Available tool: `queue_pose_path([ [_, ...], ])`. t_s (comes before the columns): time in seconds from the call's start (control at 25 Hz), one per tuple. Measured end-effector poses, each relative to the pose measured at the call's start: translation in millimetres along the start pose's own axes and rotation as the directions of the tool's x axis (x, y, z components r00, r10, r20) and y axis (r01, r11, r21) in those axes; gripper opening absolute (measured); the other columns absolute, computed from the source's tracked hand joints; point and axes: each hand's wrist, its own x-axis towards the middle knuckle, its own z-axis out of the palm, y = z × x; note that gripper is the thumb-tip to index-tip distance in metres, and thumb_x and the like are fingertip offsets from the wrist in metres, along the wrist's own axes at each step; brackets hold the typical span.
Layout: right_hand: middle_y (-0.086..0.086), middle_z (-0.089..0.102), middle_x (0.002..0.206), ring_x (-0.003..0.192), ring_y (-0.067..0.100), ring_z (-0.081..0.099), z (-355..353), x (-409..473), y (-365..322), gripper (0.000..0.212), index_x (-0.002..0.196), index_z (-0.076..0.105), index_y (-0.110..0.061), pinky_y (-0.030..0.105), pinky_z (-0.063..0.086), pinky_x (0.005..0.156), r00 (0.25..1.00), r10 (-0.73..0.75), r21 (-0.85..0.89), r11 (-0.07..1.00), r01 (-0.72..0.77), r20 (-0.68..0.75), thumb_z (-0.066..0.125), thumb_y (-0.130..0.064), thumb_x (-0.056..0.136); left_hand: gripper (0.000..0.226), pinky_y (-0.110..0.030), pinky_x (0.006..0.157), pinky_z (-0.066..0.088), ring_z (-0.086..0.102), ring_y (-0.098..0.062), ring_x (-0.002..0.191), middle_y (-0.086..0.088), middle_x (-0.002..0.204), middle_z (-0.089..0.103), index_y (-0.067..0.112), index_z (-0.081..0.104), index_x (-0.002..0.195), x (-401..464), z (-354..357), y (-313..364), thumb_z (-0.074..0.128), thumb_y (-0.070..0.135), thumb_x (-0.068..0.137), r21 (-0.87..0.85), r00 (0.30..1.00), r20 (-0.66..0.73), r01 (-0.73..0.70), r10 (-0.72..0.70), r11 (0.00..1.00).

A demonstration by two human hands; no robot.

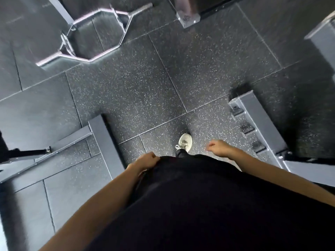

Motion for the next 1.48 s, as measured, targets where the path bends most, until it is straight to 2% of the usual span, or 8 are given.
queue_pose_path([
  [0.2,0.011,0.061,0.124,0.111,0.027,0.059,-140,59,-87,0.036,0.125,0.059,-0.008,0.036,0.046,0.093,0.989,-0.100,0.096,0.989,0.110,-0.105,0.054,-0.029,0.097,0.038,-0.036,0.101,0.043,0.055,-0.031,0.117,-0.014,0.130,0.059,0.009,0.059,0.124,65,-178,94,0.053,0.035,0.097,-0.076,0.983,-0.165,-0.089,0.075,0.993],
  [0.4,0.017,0.060,0.128,0.114,0.030,0.057,-226,131,-123,0.036,0.122,0.060,-0.002,0.039,0.044,0.100,0.995,-0.069,0.081,0.994,0.074,-0.067,0.053,-0.027,0.097,0.038,-0.034,0.099,0.042,0.055,-0.028,0.116,-0.010,0.130,0.059,0.012,0.056,0.126,137,-257,170,0.048,0.037,0.099,0.007,0.992,-0.068,-0.107,0.107,0.994],
  [0.52,0.017,0.056,0.133,0.125,0.029,0.051,-287,181,-139,0.040,0.125,0.058,0.002,0.030,0.039,0.099,1.000,0.019,0.028,0.999,-0.018,-0.024,0.049,-0.027,0.099,0.037,-0.028,0.091,0.038,0.054,-0.025,0.114,-0.009,0.128,0.058,0.011,0.058,0.125,201,-349,233,0.047,0.035,0.100,0.033,0.989,-0.033,-0.143,0.144,0.989],
  [0.76,0.025,0.064,0.118,0.114,0.035,0.059,-446,252,-172,0.036,0.112,0.064,0.010,0.037,0.045,0.094,0.958,0.197,0.305,0.944,-0.129,-0.207,0.059,-0.020,0.092,0.025,-0.025,0.065,0.037,0.052,-0.019,0.090,-0.015,0.102,0.056,0.019,0.053,0.077,291,-534,385,0.049,0.030,0.100,0.287,0.973,0.072,-0.232,0.220,0.930],
  [0.88,0.020,0.066,0.117,0.112,0.033,0.060,-516,281,-192,0.033,0.111,0.067,0.002,0.039,0.046,0.098,0.927,0.286,0.423,0.891,-0.165,-0.242,0.057,-0.024,0.092,0.029,-0.028,0.080,0.043,0.056,-0.025,0.104,-0.014,0.118,0.057,0.009,0.059,0.113,337,-580,460,0.052,0.032,0.098,0.353,0.968,0.095,-0.252,0.233,0.901],
  [1.12,0.013,0.059,0.131,0.121,0.029,0.054,-645,364,-178,0.040,0.124,0.061,-0.009,0.034,0.042,0.102,0.954,0.281,0.380,0.898,-0.224,-0.101,0.045,-0.035,0.099,0.049,-0.033,0.097,0.042,0.053,-0.032,0.123,-0.015,0.137,0.054,0.004,0.049,0.136,422,-630,620,0.051,0.033,0.097,0.648,0.951,0.270,-0.298,0.154,0.701],
  [1.28,0.014,0.061,0.128,0.118,0.030,0.056,-795,399,-142,0.038,0.125,0.059,-0.008,0.030,0.043,0.092,0.930,0.331,0.401,0.883,-0.245,-0.159,0.051,-0.031,0.096,0.038,-0.031,0.091,0.042,0.058,-0.028,0.117,-0.013,0.124,0.063,0.006,0.061,0.120,464,-677,762,0.050,0.035,0.098,0.603,0.945,0.231,-0.324,0.230,0.729],
  [1.48,0.015,0.059,0.131,0.120,0.031,0.055,-935,435,-106,0.038,0.128,0.057,-0.007,0.033,0.043,0.097,0.906,0.377,0.481,0.841,-0.248,-0.191,0.052,-0.028,0.097,0.034,-0.028,0.094,0.038,0.055,-0.026,0.120,-0.006,0.129,0.062,0.017,0.060,0.123,500,-731,922,0.053,0.037,0.096,0.449,0.925,0.057,-0.359,0.375,0.818],
])
